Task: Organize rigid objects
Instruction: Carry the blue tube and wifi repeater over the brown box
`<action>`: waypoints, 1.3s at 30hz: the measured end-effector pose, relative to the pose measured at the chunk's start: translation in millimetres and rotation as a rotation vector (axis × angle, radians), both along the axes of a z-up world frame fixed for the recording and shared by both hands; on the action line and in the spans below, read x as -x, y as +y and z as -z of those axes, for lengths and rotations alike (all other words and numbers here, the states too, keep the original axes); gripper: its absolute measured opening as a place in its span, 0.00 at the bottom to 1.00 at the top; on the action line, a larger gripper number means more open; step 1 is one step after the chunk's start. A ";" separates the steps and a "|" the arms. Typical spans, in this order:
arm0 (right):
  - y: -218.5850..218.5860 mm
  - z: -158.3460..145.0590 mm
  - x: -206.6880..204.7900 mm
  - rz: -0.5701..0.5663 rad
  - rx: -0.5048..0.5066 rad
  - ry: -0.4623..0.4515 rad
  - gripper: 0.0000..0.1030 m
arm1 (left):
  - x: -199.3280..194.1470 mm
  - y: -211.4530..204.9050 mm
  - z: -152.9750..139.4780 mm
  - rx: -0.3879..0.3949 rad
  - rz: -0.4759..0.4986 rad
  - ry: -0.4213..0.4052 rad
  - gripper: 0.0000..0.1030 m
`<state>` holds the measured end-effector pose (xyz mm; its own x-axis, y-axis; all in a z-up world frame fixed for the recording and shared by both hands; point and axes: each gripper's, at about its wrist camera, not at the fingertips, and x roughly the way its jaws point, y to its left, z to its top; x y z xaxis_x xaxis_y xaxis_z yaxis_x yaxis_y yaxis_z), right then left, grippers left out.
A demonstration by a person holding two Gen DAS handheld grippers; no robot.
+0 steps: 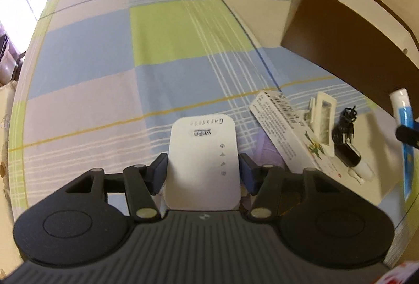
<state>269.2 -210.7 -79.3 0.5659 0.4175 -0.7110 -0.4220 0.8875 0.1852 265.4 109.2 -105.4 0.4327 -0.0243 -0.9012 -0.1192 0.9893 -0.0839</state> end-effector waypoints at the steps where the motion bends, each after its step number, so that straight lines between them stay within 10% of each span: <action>1: -1.4 -0.1 0.6 0.000 0.000 0.000 0.32 | -2.1 -0.8 1.7 0.000 0.001 0.010 0.53; 24: -31.7 -5.4 2.6 0.042 -0.026 -0.011 0.32 | 17.9 -19.3 -30.4 -0.088 0.001 -0.096 0.50; 39: -46.5 -24.5 -0.1 0.056 -0.049 -0.046 0.32 | -1.1 -85.8 -87.6 -0.099 0.164 -0.235 0.50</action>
